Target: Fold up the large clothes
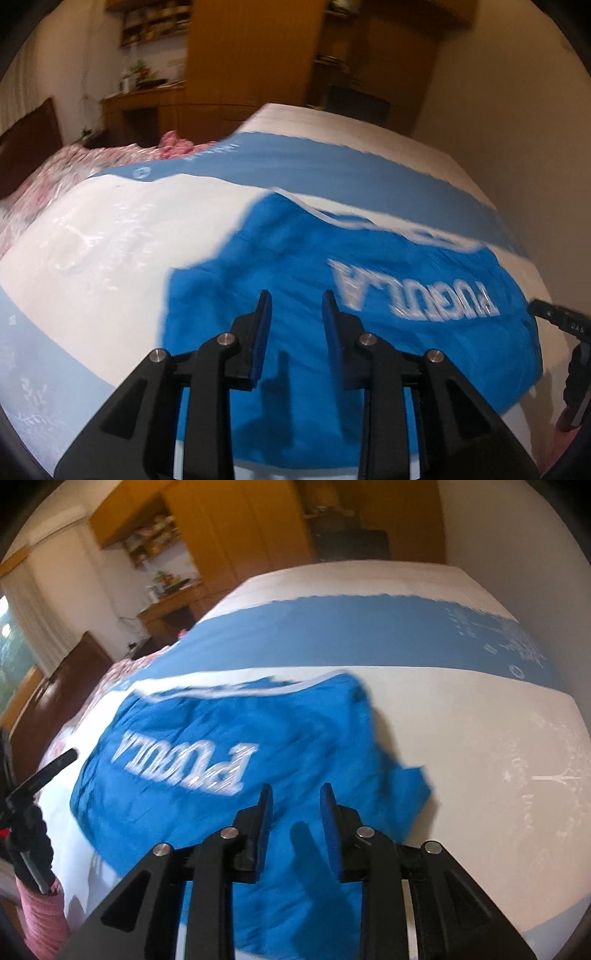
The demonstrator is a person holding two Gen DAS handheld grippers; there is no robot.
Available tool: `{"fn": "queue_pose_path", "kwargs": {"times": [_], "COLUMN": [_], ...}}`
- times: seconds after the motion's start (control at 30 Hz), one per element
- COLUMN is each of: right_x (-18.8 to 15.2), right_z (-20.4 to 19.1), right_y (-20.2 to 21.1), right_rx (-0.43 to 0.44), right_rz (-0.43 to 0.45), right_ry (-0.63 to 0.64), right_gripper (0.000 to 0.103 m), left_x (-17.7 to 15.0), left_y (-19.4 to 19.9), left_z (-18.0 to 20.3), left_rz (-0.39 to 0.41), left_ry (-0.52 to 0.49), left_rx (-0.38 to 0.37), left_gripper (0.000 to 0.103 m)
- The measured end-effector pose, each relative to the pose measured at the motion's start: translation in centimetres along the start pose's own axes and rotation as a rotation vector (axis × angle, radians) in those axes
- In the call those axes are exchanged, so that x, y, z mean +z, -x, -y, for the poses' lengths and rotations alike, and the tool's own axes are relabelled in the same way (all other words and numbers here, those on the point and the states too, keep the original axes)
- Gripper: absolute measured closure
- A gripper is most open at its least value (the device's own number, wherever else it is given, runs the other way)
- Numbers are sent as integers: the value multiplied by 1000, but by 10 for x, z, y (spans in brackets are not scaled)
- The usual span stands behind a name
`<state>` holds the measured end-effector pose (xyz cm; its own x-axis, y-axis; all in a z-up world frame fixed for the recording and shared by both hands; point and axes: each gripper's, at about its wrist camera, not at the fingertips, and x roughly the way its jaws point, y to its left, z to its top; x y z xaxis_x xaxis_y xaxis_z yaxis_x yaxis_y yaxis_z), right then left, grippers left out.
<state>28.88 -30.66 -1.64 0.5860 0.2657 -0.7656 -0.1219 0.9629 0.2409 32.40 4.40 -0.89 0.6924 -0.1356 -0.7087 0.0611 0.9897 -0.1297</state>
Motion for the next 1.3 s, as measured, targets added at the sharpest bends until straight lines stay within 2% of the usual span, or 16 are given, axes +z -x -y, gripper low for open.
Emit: {"fn": "queue_pose_path", "kwargs": {"times": [0.1,0.17,0.23,0.3,0.47,0.6,0.7,0.9,1.3], "right_x": [-10,-17,-24,-29,-38,-33,-26,-20,-34], "right_z": [-21,-25,-20,-15,-15,-12,-11,-19,-21], "right_y": [-15,-27,-37,-44,-47,-39,-23,-6,-35], "right_rx": [-49,-74,-68,-49,-63,-40,-19,1,-28], "right_rz": [3,-17,-39,-48,-25,-35,-3,35,-26], "right_ry": [52,68,68,54,63,28,18,26,44], "right_gripper": [76,76,76,77,77,78,77,76,76], "left_x": [-13,-21,-32,-41,-44,-40,-38,-38,-48], "left_y": [-14,-29,-49,-57,-57,-52,-41,-29,-47], "left_z": [22,25,22,18,18,30,39,56,55], "left_rz": [-4,-36,-88,-84,-79,-77,-63,-17,-50], "left_ry": [-80,-112,-128,-140,-147,-166,-165,-188,-199], "left_rx": [15,29,20,6,18,58,34,46,50], "left_gripper": [75,75,74,74,74,76,75,71,70]}}
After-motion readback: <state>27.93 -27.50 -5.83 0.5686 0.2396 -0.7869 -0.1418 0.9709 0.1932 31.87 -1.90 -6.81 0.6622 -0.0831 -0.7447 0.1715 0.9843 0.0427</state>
